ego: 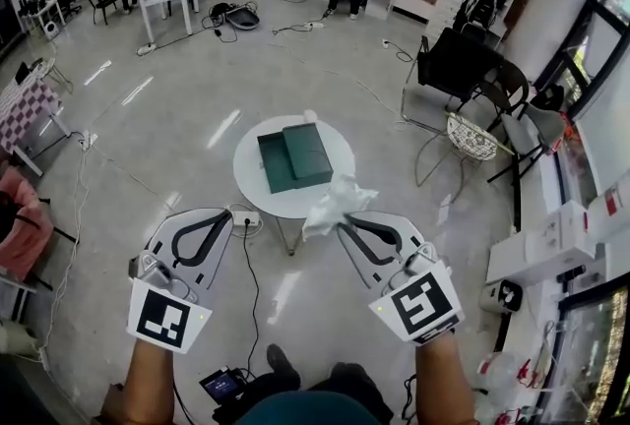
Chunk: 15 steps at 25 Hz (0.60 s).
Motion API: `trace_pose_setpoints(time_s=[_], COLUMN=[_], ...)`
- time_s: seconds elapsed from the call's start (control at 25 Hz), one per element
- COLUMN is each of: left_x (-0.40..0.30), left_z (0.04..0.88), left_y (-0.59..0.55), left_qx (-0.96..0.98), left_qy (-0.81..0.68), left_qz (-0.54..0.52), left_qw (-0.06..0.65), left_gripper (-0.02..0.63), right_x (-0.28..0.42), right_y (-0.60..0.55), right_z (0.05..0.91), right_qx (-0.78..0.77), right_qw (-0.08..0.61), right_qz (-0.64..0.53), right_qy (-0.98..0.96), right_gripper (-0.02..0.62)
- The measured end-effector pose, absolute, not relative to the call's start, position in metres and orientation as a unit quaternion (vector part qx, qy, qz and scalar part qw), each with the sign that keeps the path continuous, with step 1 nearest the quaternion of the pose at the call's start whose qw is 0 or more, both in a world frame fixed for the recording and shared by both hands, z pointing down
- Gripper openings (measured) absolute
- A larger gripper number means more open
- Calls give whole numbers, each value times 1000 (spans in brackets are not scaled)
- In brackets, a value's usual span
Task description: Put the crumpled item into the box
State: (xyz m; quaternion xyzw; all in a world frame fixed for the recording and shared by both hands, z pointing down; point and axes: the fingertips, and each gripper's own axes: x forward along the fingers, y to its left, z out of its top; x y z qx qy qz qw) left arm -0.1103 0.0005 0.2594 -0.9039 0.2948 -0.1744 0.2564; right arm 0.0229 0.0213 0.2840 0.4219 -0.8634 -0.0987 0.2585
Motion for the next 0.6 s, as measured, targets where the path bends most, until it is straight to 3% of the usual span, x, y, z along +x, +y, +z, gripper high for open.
trace_pose_setpoints(time_s=[0.6], left_x=[-95], left_z=[264], left_y=[-92], left_qx=[-886], left_qy=[348], left_qz=[-204], left_qw=[231], left_gripper=[18], right_x=[36], right_y=[-93], right_z=[290], right_qx=[359], right_qw=[250], right_qz=[-100], right_qy=[-894], right_gripper=[57])
